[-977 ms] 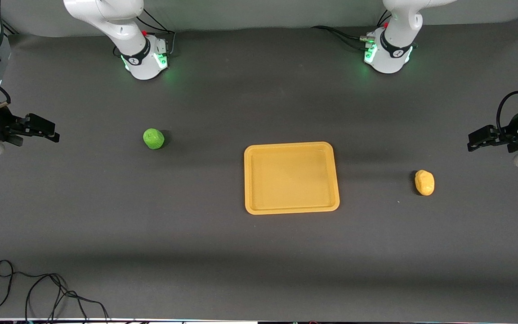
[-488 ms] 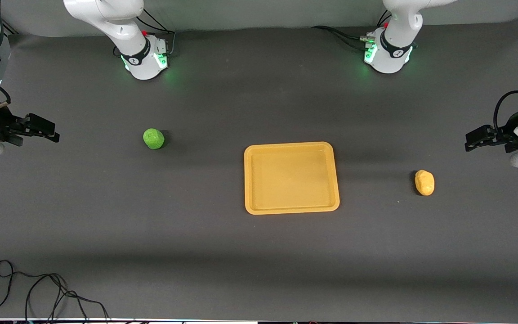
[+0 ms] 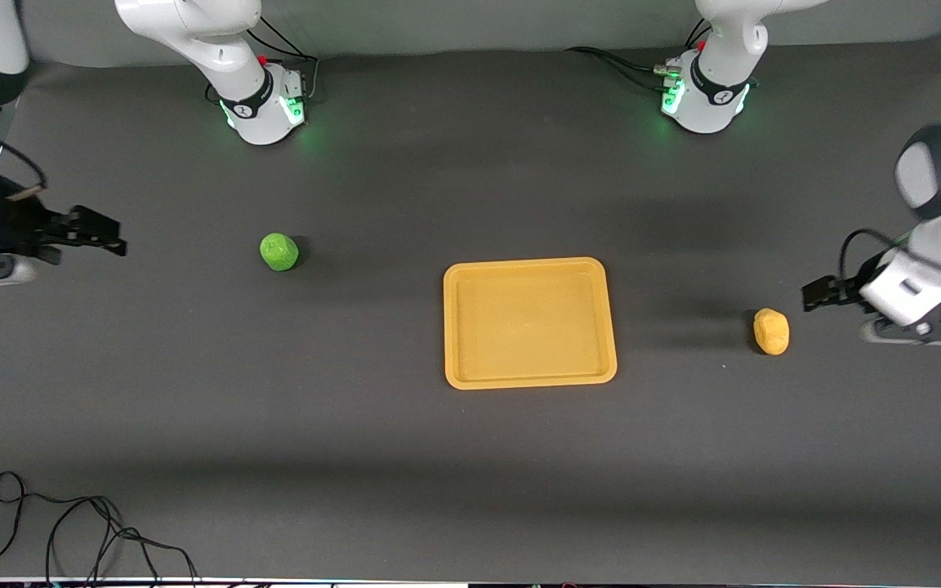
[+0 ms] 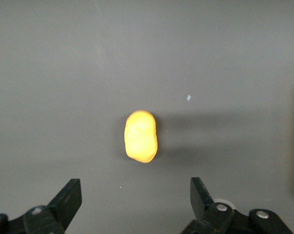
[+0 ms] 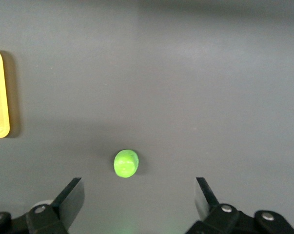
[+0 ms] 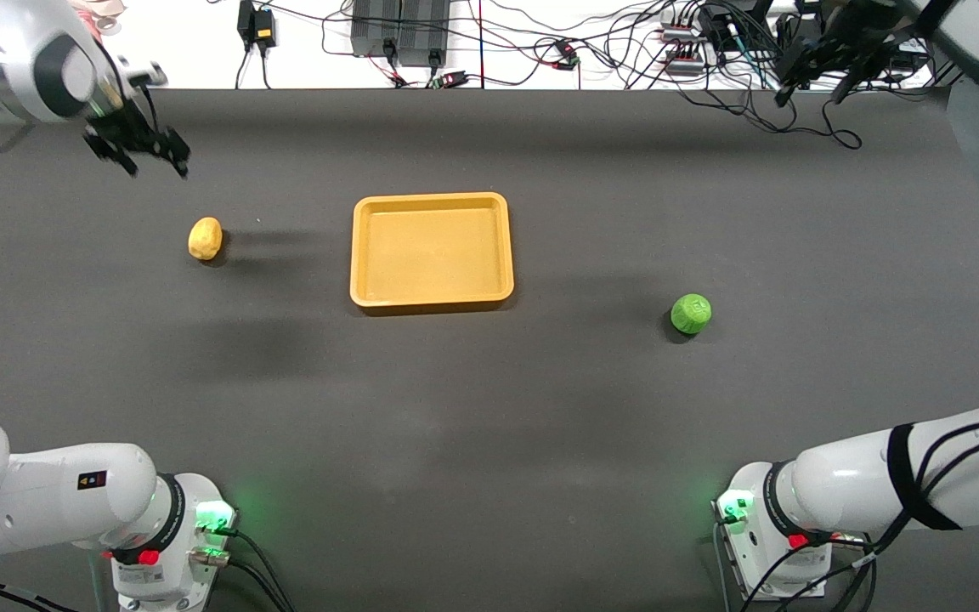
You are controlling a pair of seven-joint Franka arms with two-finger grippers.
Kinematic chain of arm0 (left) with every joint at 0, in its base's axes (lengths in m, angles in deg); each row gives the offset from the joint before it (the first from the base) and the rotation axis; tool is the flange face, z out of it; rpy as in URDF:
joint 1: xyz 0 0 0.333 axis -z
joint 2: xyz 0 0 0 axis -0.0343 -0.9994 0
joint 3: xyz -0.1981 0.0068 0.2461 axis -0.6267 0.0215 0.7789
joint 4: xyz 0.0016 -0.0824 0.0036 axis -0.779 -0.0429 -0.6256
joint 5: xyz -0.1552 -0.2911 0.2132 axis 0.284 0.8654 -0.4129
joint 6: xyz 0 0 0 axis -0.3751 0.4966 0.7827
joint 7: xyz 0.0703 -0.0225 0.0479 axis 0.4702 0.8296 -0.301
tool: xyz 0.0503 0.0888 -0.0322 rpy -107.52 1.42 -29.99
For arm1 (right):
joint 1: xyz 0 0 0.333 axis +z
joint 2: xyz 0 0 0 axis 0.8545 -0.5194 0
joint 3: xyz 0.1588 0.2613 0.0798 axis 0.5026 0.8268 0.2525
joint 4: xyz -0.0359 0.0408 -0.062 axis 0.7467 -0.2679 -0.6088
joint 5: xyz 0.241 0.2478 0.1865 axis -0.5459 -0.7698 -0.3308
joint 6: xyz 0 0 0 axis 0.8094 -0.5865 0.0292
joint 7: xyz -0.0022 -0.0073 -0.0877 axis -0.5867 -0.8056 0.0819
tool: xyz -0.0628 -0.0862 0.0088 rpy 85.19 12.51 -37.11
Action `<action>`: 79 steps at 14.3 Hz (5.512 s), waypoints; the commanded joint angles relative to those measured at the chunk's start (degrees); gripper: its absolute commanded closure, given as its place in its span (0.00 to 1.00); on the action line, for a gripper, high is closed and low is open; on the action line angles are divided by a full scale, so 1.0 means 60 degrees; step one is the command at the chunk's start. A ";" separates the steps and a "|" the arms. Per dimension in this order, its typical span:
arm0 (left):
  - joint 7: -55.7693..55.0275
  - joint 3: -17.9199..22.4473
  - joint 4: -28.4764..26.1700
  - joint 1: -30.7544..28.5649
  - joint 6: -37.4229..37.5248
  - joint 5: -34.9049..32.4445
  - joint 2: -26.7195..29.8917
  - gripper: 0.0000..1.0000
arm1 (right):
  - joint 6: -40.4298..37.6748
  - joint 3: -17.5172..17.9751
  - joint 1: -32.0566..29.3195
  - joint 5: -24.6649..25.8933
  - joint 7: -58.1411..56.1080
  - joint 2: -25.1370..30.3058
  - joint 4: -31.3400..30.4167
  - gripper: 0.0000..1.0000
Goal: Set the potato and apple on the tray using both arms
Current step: 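Lower the left gripper onto the potato while the right gripper reaches the apple, then grasp the potato with the left gripper while the right gripper grasps the apple, then release the potato on the tray while the right gripper carries the apple, then lower the green apple onto the tray beside the potato with the right gripper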
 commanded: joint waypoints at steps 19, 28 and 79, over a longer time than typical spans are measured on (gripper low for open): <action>-0.3108 -0.1686 0.1067 0.0773 0.0397 0.0508 -0.1512 0.87 | 0.7720 0.0004 0.1608 -0.0016 0.1935 0.2774 -0.9616 0.00; -0.6116 -0.2144 0.1023 0.3190 -0.0686 0.0861 -0.2418 0.86 | 1.2309 0.0004 0.1623 -0.0016 0.1891 -0.0419 -1.0615 0.00; 0.0518 -0.1792 0.2942 -0.1496 0.3648 0.0246 0.1769 0.00 | 0.4576 -0.0084 0.7570 0.0482 1.0094 -1.0323 0.7183 0.50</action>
